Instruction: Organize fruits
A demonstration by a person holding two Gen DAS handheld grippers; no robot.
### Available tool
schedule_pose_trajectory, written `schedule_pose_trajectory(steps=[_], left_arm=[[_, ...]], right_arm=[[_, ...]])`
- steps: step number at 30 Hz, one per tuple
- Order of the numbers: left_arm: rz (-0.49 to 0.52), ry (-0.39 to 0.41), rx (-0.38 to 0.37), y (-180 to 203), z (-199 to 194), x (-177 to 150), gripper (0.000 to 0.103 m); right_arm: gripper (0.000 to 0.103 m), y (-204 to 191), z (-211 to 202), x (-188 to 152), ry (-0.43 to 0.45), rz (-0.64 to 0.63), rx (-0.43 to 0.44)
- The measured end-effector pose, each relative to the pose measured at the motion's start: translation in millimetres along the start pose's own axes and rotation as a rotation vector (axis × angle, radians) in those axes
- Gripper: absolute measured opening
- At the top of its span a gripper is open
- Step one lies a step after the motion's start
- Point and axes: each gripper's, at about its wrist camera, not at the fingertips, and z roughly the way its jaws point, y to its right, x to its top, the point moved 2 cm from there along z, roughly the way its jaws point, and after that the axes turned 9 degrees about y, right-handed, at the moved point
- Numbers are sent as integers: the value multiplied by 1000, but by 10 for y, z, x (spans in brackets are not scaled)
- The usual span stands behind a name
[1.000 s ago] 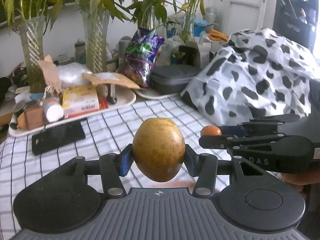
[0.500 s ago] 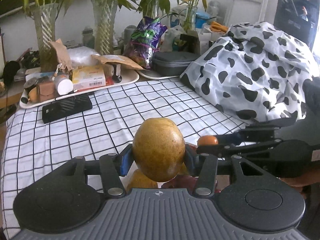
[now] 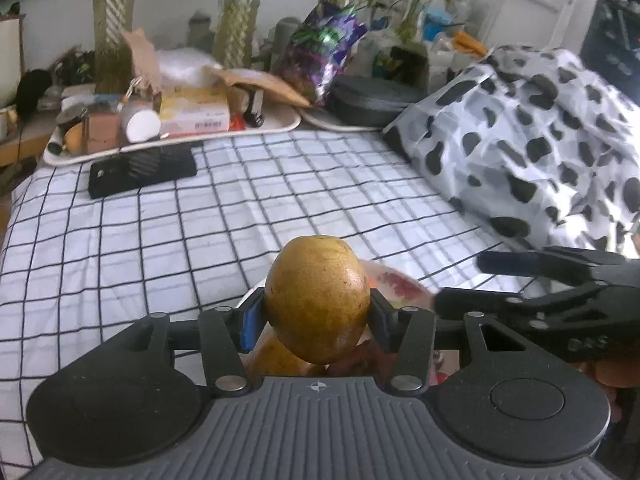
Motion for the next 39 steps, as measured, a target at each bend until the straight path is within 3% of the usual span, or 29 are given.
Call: schedule_pose_trajectory(steps=[5, 6, 8, 10, 20, 25, 30, 35, 37, 38, 39], left_arm=[[-17, -83, 65, -19, 62, -39, 51], [-21, -79, 70, -28, 45, -41, 57], [-16, -4, 56, -9, -66, -22, 71], [-6, 73, 53, 38, -205, -8, 79], [32, 84, 121, 186, -602, -154, 79], [2, 25, 170, 208, -745, -310, 79], [-33, -32, 157, 241, -807, -436, 79], [25, -82, 194, 313, -747, -547, 79], [42, -90, 200, 339, -730, -567, 91], [52, -96, 204, 348, -718, -578, 102], [60, -99, 211, 351, -704, -584, 103]], right_arm=[[91, -10, -112, -25, 7, -2, -16], [93, -17, -138, -32, 7, -2, -17], [95, -40, -195, -48, 8, -5, -16], [97, -79, -250, -65, 11, -20, -10], [103, -222, -467, -187, -10, -75, -30], [103, -303, -510, -290, -56, -110, -65], [103, -390, -515, -406, -111, -154, -108], [103, -449, -501, -480, -151, -179, -140], [103, -456, -481, -504, -167, -187, -152], [103, -458, -476, -515, -173, -191, -156], [103, -458, -466, -521, -179, -194, -159]])
